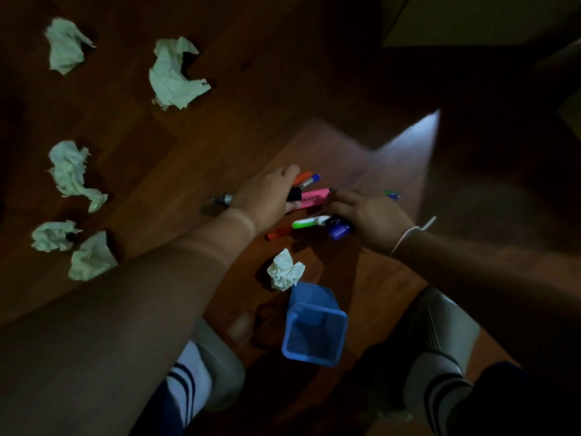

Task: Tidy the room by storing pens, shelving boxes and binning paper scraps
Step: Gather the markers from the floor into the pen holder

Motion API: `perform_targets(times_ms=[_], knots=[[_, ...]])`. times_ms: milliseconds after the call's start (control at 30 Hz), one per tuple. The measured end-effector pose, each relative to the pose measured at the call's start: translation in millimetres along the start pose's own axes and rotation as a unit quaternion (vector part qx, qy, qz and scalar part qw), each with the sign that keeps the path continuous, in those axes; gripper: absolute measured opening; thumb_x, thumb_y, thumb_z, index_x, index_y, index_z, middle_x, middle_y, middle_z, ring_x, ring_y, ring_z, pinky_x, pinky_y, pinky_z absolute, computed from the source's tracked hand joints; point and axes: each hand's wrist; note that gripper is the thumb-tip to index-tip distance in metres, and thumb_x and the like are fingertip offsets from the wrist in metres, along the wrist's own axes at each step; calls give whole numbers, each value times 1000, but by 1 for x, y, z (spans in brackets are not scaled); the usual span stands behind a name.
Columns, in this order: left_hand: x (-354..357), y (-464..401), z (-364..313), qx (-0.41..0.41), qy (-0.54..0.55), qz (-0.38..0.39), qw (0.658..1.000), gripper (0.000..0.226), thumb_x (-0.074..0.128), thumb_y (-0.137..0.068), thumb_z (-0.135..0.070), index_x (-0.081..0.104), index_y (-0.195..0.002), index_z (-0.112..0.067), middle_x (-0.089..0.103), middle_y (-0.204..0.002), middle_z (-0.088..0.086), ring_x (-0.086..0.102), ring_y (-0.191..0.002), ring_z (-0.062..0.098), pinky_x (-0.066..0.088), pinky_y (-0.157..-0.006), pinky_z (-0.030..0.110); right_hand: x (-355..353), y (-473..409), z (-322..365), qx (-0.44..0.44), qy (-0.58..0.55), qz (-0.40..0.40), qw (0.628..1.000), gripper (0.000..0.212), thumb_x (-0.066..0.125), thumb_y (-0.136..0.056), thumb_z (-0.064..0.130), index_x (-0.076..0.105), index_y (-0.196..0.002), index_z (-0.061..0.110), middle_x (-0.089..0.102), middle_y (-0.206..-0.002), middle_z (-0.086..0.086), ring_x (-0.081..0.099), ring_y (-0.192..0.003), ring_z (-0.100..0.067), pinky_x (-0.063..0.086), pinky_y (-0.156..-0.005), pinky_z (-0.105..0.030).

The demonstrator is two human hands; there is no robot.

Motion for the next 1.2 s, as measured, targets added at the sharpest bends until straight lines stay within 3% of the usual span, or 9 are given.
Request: perform_targets(times_ms=[200,367,467,600,767,867,1033,1133,1200], knots=[[6,7,4,31,-56,15,998,51,62,-88,-24,39,-133,-15,54,-127,10,54,-115,30,48,-92,43,21,-6,7,-54,70,-11,996,43,82,-52,9,69,-93,9,71,-90,-13,67,-72,-33,55,-62,-42],[5,5,7,-7,-113,4,994,54,63,-86,-20,38,-134,-15,51,-128,13,56,-112,35,50,-89,45,33,-7,16,-5,91,-35,995,36,73,-67,11,63,-102,8,69,-92,-16,64,-73,-35,50,-67,-38],[4,7,9,-57,-114,-5,992,49,65,-84,-22,45,-128,-13,49,-126,14,57,-110,35,50,-88,44,32,-8,21,68,78,5,995,38,53,-86,18,50,-122,9,58,-119,-14,59,-101,-36,42,-85,-42],[-7,19,10,-97,-60,-27,993,38,66,-81,-26,56,-114,-9,54,-116,15,56,-103,33,45,-82,37,18,8,17,261,-42,-21,964,39,59,-82,24,56,-119,13,62,-114,-13,61,-98,-36,47,-80,-39],[-26,61,-17,-109,234,-140,956,21,68,-80,-20,59,-99,-15,60,-89,5,58,-81,23,46,-64,28,-16,51,36,399,-398,-210,799,19,66,-79,13,57,-96,15,55,-74,-1,52,-65,-15,42,-68,-28],[-25,107,-45,-112,417,-184,883,11,64,-83,-20,55,-86,-24,59,-82,0,61,-78,19,52,-73,34,-26,84,69,392,-552,-285,679,13,62,-82,11,52,-84,19,54,-74,-1,54,-67,-15,45,-64,-25],[-2,146,-72,-153,625,-243,726,12,63,-88,-22,53,-93,-16,59,-74,-3,60,-54,1,49,-50,16,-17,100,107,383,-660,-356,539,12,60,-87,16,52,-95,11,56,-69,-3,56,-59,-14,47,-59,-26],[13,165,-80,-144,660,-255,692,21,63,-88,-22,51,-103,-12,60,-78,-3,62,-62,6,52,-57,21,-2,110,128,352,-706,-381,482,19,64,-82,17,51,-94,9,57,-73,-8,57,-63,-21,51,-66,-37],[25,175,-86,-140,670,-259,682,27,66,-85,-25,51,-103,-14,61,-82,-1,65,-76,19,57,-74,37,8,115,141,348,-714,-382,473,14,64,-82,14,51,-88,12,59,-76,-9,58,-67,-22,50,-71,-42]])
Point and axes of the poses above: each hand's wrist, its own y-axis away from the middle knuckle, its own x-axis out of the palm, z = x × y
